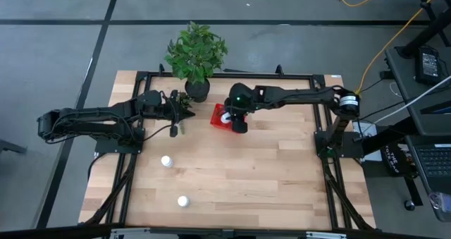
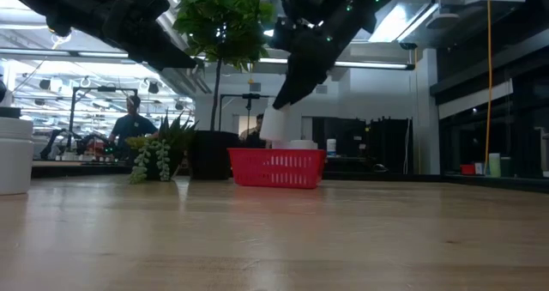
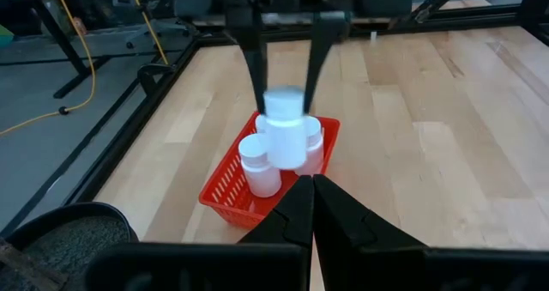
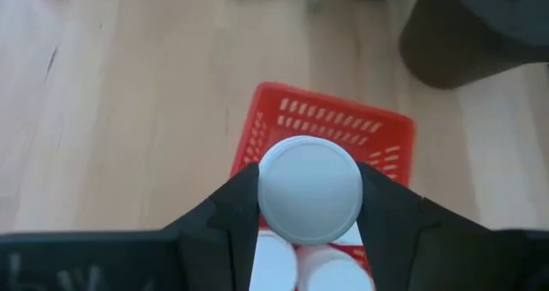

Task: Pick and place pill bottles into a basket
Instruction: Put the white medicine bottle into the red bin

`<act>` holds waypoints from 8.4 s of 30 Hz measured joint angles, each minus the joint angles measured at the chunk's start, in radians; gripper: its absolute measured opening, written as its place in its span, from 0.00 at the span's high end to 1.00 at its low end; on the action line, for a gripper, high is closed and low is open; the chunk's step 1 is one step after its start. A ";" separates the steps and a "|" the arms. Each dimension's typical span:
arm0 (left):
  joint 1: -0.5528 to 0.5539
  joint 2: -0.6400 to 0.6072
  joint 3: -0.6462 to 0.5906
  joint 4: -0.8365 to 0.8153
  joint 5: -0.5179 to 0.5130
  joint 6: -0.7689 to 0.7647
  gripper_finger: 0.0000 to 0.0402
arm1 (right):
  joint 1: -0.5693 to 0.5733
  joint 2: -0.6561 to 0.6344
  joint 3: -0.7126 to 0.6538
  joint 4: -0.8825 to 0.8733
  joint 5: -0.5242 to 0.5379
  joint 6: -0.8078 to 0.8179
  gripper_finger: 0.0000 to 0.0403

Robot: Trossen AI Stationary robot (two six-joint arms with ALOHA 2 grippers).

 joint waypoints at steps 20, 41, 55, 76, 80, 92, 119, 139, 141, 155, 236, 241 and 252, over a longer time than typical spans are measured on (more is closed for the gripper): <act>0.000 0.000 0.000 0.000 0.000 0.000 1.00 | 0.026 0.047 -0.001 -0.035 0.000 -0.009 0.62; 0.000 0.000 0.000 0.000 0.000 0.000 1.00 | 0.026 0.065 -0.026 -0.005 0.000 -0.033 0.62; 0.000 0.000 0.000 0.000 0.000 0.000 1.00 | 0.026 0.065 -0.041 0.023 0.000 -0.035 0.62; 0.000 0.000 0.000 0.000 0.000 0.000 1.00 | 0.026 0.104 -0.042 0.037 -0.003 -0.036 0.59; 0.000 0.000 0.000 0.000 0.000 0.000 1.00 | 0.026 0.104 -0.042 0.034 -0.003 -0.035 0.57; 0.000 0.000 0.000 0.000 0.000 0.000 1.00 | 0.026 0.104 -0.042 0.024 -0.002 -0.029 0.56; 0.000 0.000 0.000 0.000 0.000 0.000 1.00 | 0.026 0.104 -0.042 0.029 -0.002 -0.039 0.60; 0.000 0.000 0.000 0.000 0.000 0.000 1.00 | 0.025 0.103 -0.041 0.029 0.000 -0.037 0.39; 0.000 0.000 0.000 0.000 0.000 0.000 1.00 | 0.025 0.100 -0.041 0.026 0.000 -0.050 0.38; 0.000 0.000 0.000 0.000 0.000 0.000 1.00 | 0.025 0.096 0.238 -0.309 0.009 -0.078 0.41; -0.231 -0.006 0.223 -0.478 -0.184 -0.095 0.38 | 0.023 -0.744 -0.959 0.904 0.091 0.028 0.90; -0.423 -0.006 0.272 -0.638 -0.275 -0.292 0.38 | 0.023 -0.744 -0.959 0.905 0.091 0.033 0.90; -0.893 0.086 0.265 -0.679 -0.518 -0.679 0.40 | 0.023 -0.744 -0.959 0.914 0.091 0.119 0.90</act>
